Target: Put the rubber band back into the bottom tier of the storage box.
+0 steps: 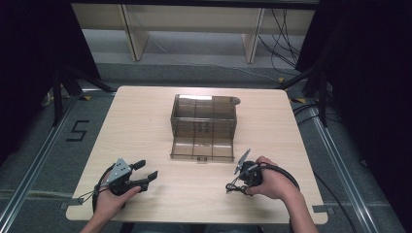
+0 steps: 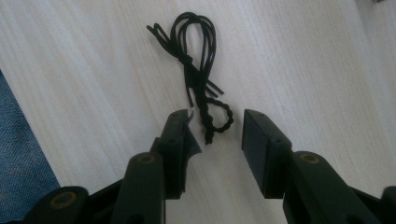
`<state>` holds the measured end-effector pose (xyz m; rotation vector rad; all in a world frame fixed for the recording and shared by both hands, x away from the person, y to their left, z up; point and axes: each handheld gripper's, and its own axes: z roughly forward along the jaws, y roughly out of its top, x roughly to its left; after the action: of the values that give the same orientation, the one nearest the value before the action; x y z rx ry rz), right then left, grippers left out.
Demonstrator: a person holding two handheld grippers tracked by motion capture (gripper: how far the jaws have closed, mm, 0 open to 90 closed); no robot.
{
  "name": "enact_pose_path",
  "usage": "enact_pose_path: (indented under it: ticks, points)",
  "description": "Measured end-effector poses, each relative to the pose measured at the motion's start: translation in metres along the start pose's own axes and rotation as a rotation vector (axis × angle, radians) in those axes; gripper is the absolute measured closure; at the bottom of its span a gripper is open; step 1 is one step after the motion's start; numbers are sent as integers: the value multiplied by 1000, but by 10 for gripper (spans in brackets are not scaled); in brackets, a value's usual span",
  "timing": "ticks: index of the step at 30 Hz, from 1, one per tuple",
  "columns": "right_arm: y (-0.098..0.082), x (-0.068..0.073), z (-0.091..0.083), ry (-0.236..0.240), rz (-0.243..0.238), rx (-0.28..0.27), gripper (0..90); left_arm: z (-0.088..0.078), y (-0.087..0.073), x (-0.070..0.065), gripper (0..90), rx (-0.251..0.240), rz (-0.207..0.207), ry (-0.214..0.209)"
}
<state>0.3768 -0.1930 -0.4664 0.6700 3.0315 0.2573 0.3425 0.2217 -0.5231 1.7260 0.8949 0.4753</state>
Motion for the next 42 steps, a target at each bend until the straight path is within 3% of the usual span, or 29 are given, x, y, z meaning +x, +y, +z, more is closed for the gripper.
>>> enact_pose_path:
  ticks: [4,5,7,9,11,19,22,23,28,29,34,37,42]
  points:
    - [3,-2,3,2,-5,20,644,-1,0,0,311,4,-2,5]
    - [3,-4,5,-5,-23,37,656,-1,0,0,311,4,-2,5]
    - [4,-4,6,-5,-13,66,667,-1,0,0,311,5,-1,5]
    - [5,-5,6,1,-27,66,671,-1,0,0,311,5,-1,5]
    - [7,-4,6,-1,-11,79,670,-1,0,0,311,7,0,5]
    - [12,-7,8,0,-57,95,678,-1,0,0,311,4,-1,5]
    - [15,-5,9,0,-39,112,676,-1,0,0,312,7,0,5]
    - [15,-7,10,5,-61,101,673,-1,0,0,312,7,-1,5]
    - [22,-4,8,2,-52,109,665,-1,0,0,311,4,-2,4]
    - [22,-5,9,6,-81,95,664,-1,0,0,311,6,0,4]
    - [27,-3,10,16,-89,100,666,-1,0,0,311,5,3,3]
    - [30,0,11,14,-69,118,682,-1,0,0,311,5,5,3]
    - [30,0,12,20,-92,101,778,-1,0,0,311,6,4,3]
